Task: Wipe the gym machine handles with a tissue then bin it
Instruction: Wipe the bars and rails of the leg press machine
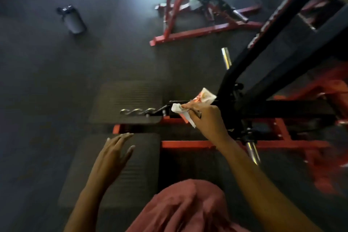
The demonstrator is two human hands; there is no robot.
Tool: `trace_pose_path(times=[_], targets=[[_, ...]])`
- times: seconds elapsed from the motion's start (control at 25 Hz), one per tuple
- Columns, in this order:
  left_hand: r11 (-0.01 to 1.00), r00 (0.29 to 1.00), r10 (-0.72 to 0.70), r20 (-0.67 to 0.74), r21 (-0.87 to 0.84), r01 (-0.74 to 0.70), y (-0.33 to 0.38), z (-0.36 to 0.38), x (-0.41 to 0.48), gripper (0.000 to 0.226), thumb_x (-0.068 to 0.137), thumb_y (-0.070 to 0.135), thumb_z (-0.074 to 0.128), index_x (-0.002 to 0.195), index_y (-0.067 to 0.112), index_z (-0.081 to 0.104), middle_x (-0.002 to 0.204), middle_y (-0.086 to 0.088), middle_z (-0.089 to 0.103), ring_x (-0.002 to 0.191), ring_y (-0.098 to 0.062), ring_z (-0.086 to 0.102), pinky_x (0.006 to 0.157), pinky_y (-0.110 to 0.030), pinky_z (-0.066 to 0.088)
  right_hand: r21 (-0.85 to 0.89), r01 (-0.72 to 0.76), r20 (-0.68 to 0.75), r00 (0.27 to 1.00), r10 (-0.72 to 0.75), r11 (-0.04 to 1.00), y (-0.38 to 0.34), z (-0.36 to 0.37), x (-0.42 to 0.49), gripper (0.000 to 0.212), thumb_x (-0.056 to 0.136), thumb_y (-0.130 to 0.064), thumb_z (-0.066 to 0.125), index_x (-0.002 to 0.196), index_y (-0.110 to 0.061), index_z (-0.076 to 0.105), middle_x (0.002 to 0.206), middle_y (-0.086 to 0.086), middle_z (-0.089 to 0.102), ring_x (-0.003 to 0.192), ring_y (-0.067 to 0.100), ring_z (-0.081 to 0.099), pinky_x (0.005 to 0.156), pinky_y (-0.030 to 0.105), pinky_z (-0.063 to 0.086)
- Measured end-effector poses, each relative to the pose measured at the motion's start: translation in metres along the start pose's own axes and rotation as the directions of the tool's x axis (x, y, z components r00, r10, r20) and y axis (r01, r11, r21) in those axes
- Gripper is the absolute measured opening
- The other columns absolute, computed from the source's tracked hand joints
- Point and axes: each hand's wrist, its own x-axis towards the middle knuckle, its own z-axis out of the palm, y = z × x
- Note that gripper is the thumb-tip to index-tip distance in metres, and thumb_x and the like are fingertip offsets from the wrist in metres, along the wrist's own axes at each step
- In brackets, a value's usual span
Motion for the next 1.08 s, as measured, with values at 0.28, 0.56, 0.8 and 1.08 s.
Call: trace_pose_path(times=[0.28, 0.56, 0.8, 1.08], targets=[[0.973, 0.962, -0.229, -0.148, -0.065, 0.222, -0.095, -0.053, -0.107, 0.045, 0.091, 0.035, 0.049, 0.134, 0.023, 0.044, 0.137, 0.000, 0.049, 0.128, -0.017, 0.042, 0.113, -0.032, 0.015, 0.071, 0.190, 0.274, 0.940, -0.202, 0.979, -0.106, 0.111, -0.014, 0.027, 0.081, -0.003, 0.062, 0.103, -0.015, 0.070, 0.103, 0.000, 0.071, 0.094, 0.005, 0.063, 0.084, 0.005, 0.039], [0.852, 0.771, -0.514, -0.376, -0.122, 0.509, -0.237, -0.137, -0.299, 0.047, 0.093, 0.041, 0.047, 0.136, 0.025, 0.041, 0.138, 0.005, 0.046, 0.131, -0.012, 0.037, 0.113, -0.026, 0.011, 0.286, 0.367, 0.523, 0.714, -0.465, 0.885, -0.308, 0.296, -0.094, 0.027, 0.084, -0.004, 0.058, 0.105, -0.016, 0.069, 0.106, 0.000, 0.070, 0.093, 0.001, 0.061, 0.083, 0.016, 0.049], [0.568, 0.377, -0.750, -0.543, -0.237, 0.788, -0.319, -0.176, -0.475, 0.043, 0.092, 0.036, 0.049, 0.133, 0.022, 0.046, 0.135, 0.003, 0.050, 0.129, -0.016, 0.042, 0.115, -0.030, 0.013, 0.524, 0.498, 0.619, 0.334, -0.710, 0.691, -0.493, 0.427, -0.173, 0.028, 0.085, -0.004, 0.057, 0.106, -0.017, 0.070, 0.104, 0.002, 0.071, 0.092, 0.015, 0.066, 0.078, 0.016, 0.046], [0.135, -0.103, -0.832, -0.546, -0.379, 0.915, -0.379, -0.180, -0.615, 0.050, 0.094, 0.038, 0.047, 0.140, 0.021, 0.037, 0.141, 0.002, 0.042, 0.130, -0.016, 0.040, 0.108, -0.034, 0.032, 0.774, 0.477, 0.547, -0.170, -0.820, 0.417, -0.658, 0.558, -0.277, 0.027, 0.085, -0.004, 0.057, 0.106, -0.015, 0.070, 0.107, 0.003, 0.070, 0.099, 0.016, 0.064, 0.078, 0.004, 0.036]])
